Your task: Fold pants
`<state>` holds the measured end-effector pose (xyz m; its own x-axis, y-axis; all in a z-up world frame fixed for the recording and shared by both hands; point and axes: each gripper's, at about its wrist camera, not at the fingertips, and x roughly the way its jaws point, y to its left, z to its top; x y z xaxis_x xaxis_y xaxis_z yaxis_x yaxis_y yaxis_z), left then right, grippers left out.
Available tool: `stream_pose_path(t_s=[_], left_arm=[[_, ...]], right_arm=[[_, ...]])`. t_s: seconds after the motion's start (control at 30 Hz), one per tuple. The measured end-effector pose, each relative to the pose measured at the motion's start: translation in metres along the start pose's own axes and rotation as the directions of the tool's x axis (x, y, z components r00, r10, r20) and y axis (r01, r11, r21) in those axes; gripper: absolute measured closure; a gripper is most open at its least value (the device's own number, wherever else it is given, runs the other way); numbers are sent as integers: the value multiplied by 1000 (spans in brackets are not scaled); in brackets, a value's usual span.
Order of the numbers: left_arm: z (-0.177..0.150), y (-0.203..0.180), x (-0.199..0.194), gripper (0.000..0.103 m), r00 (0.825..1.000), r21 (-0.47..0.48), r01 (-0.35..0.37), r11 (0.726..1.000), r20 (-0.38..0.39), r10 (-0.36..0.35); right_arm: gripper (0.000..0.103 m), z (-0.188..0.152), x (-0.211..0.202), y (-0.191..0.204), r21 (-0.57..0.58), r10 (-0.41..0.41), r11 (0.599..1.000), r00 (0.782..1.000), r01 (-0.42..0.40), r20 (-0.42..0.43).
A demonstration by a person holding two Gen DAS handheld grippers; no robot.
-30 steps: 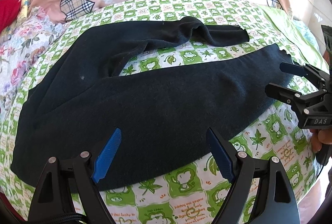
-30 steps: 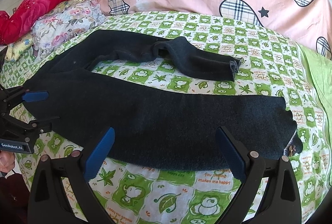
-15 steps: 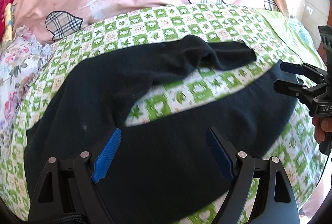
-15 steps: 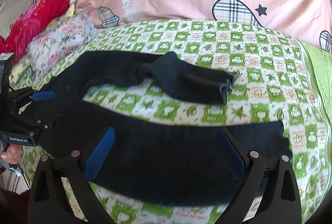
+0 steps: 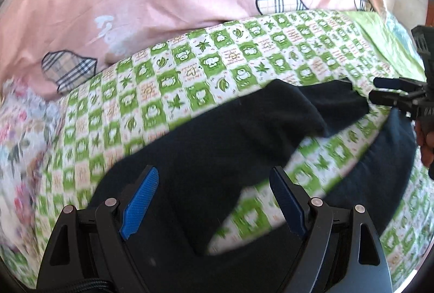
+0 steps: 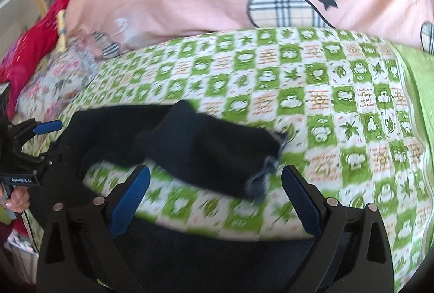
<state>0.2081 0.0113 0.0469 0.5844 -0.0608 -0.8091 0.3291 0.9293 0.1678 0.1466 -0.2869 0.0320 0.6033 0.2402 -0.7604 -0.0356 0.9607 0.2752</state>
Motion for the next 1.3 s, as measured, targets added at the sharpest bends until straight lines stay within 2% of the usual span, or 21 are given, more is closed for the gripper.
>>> stream_pose_path(t_s=[0.1, 0.23, 0.4, 0.57, 0.6, 0.63, 0.67, 0.7, 0.73, 0.77, 0.8, 0.83, 0.9, 1.0, 1.1, 1.17, 1.3], left_arm=[[16, 7, 23, 18, 999, 20, -10, 1000, -36, 10], [33, 11, 49, 18, 998, 61, -5, 998, -68, 9], [53, 12, 80, 18, 995, 111, -19, 994, -98, 30], [59, 10, 120, 18, 982, 179, -13, 984, -182, 46], [58, 10, 126, 18, 979, 179, -1, 984, -202, 38], [57, 11, 133, 19, 975, 174, 8, 985, -218, 31], [56, 12, 136, 22, 974, 169, 21, 985, -226, 18], [56, 12, 137, 27, 973, 161, 36, 986, -229, 1], [55, 13, 136, 42, 972, 146, 71, 987, -233, -35], [54, 13, 133, 63, 967, 133, 115, 984, -241, -80], [53, 10, 130, 74, 964, 128, 139, 982, -246, -104], [51, 7, 125, 90, 963, 134, 145, 980, -248, -109], [43, -3, 111, 94, 968, 151, 141, 979, -228, -104], [31, -8, 81, 96, 972, 131, 168, 977, -186, -142], [19, -14, 47, 97, 974, 104, 193, 976, -136, -178], [8, -20, 24, 97, 968, 79, 234, 969, -113, -224], [-12, -44, -10, 97, 956, 87, 290, 953, -82, -283]], right_arm=[[8, 13, 14, -19, 68, 28, 997, 999, -27, -16], [19, 26, 30, -35, 98, 24, 995, 999, -21, -33], [25, 32, 53, -38, 76, 33, 997, 997, -28, -70], [27, 30, 69, -31, 17, 27, 1000, 994, -26, -103], [29, 30, 70, -29, 4, 22, 1000, 994, -22, -105], [39, 31, 72, -29, -8, 14, 1000, 994, -15, -110], [54, 32, 72, -28, -19, 5, 1000, 993, -7, -116], [63, 34, 73, -28, -34, -14, 999, 992, 9, -126], [79, 34, 74, -28, -50, -29, 999, 990, 23, -136], [86, 35, 74, -27, -65, -31, 998, 990, 22, -139], [87, 35, 71, -26, -77, -27, 997, 990, 16, -135], [88, 35, 68, -24, -94, -33, 995, 991, 21, -128], [88, 37, 59, -20, -130, -71, 990, 993, 58, -98], [89, 42, 39, -24, -144, -102, 985, 994, 96, -33], [89, 48, 19, -29, -172, -158, 972, 987, 161, 33], [89, 50, 4, -31, -194, -177, 963, 982, 188, 71], [89, 40, -18, -28, -250, -186, 944, 974, 213, 128]])
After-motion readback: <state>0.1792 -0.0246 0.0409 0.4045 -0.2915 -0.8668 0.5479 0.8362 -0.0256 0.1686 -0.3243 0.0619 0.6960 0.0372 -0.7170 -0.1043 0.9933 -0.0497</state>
